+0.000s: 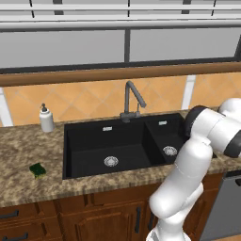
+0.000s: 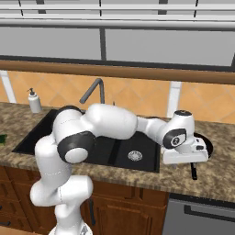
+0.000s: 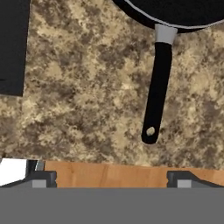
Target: Pick the pan and sponge and place them into the sink. Then turn on the water.
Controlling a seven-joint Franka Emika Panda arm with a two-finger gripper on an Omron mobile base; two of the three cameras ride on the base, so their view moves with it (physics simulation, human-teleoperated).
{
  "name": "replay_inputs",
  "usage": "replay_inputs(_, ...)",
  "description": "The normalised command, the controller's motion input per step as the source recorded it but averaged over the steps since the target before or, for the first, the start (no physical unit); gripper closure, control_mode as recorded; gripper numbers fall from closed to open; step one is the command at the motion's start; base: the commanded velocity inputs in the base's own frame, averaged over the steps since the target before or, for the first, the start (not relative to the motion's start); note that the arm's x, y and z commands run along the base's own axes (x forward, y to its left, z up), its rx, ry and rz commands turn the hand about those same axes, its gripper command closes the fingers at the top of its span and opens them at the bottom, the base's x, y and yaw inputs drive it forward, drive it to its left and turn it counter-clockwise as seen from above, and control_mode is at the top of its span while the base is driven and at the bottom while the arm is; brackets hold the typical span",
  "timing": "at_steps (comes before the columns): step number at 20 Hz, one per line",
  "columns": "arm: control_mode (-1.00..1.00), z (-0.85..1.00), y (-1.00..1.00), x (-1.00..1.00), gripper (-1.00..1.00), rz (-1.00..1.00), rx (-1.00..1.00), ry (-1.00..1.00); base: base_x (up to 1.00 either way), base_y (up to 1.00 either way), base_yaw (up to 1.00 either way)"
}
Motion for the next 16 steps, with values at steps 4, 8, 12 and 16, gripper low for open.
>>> replay_inputs(4, -1.00, -0.06, -0.06, 0.25, -1.00, 0.00, 0.13, 0.00, 0.00, 0.00, 0.00)
replay_inputs(8, -1.00, 0.00, -0.11, 0.37, -1.00, 0.00, 0.11, 0.05, 0.00, 0.00, 0.00)
replay_inputs(12, -1.00, 0.00, -0.25, 0.44, -1.00, 0.00, 0.09, 0.08, 0.00, 0.00, 0.00)
replay_inputs(16, -1.00, 0.00, -0.34, 0.38, -1.00, 0.00, 0.08, 0.06, 0.00, 0.00, 0.00)
